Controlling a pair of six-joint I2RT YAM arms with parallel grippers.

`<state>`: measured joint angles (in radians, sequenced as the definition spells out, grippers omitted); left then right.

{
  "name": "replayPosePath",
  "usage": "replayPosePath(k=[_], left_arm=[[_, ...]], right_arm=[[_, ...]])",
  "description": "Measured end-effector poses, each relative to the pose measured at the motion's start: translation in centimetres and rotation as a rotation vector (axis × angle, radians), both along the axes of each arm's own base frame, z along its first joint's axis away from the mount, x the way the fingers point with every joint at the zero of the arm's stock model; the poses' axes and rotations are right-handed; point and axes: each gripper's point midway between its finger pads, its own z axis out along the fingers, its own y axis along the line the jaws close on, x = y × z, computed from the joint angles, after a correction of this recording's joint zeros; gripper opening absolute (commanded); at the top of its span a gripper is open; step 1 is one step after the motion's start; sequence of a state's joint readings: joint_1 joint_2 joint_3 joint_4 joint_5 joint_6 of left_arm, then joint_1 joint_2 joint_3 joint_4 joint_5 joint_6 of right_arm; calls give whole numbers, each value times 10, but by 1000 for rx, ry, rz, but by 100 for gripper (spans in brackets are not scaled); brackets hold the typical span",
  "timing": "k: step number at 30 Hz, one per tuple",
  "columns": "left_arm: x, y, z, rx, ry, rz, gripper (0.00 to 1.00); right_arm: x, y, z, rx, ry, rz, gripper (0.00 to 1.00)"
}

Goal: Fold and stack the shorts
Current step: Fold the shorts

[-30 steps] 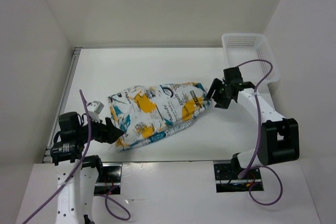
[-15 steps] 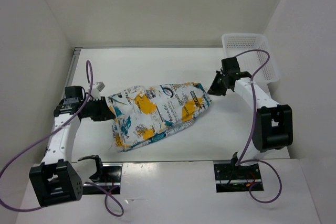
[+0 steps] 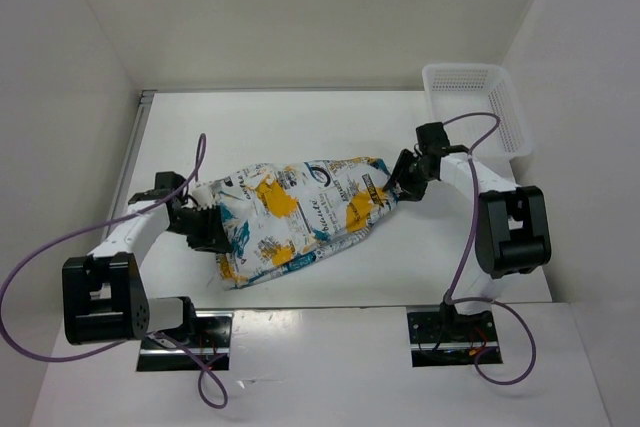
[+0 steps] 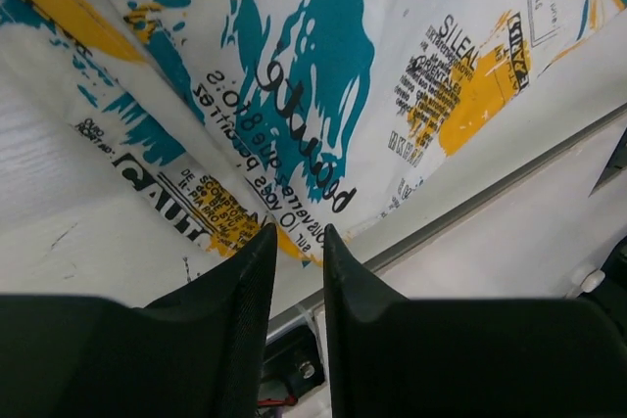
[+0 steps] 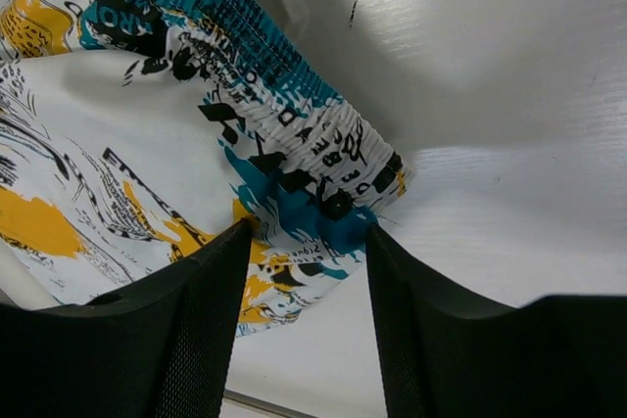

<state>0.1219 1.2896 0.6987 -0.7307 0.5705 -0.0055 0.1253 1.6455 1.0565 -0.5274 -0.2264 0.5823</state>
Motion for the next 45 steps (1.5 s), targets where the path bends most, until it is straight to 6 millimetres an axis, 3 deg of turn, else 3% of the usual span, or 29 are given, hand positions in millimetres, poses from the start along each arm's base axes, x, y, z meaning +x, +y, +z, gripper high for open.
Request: replayPosePath(k=[3, 4, 11, 19, 21, 22, 28, 31, 38, 41, 43, 45], left_arm=[[-6, 0, -1, 8, 22, -4, 54], [-7, 0, -2, 6, 28, -6, 56], [-24, -10, -17, -9, 121, -44, 56], [-26, -25, -26, -5, 115, -135, 48], [-27, -26, -28, -5, 122, -143, 55], [-26, -26, -29, 0, 122, -144, 63], [-27, -13, -25, 87, 92, -135, 68], [-21, -13, -18, 93, 35, -129, 53], [-19, -17, -31, 69, 61, -136, 26], [-17, -18, -32, 58, 59, -136, 14], [-17, -19, -32, 52, 57, -139, 0], [-16, -20, -32, 48, 54, -140, 0]], right_arm=[[-2, -1, -2, 0, 4, -6, 62], [-2, -2, -3, -1, 6, -8, 62], [-8, -2, -13, 9, 32, -23, 62], [-7, -1, -17, 17, 38, -24, 64], [-7, -1, -17, 18, 37, -23, 64], [-7, -1, -17, 18, 37, -23, 64], [-7, 0, -17, 19, 38, -21, 64], [-7, 0, -17, 20, 38, -20, 64], [-7, -1, -18, 15, 39, -10, 61], [-7, -1, -19, 13, 39, -4, 50], [-7, -1, -19, 10, 37, 1, 34], [-7, -1, -19, 11, 37, -1, 18]])
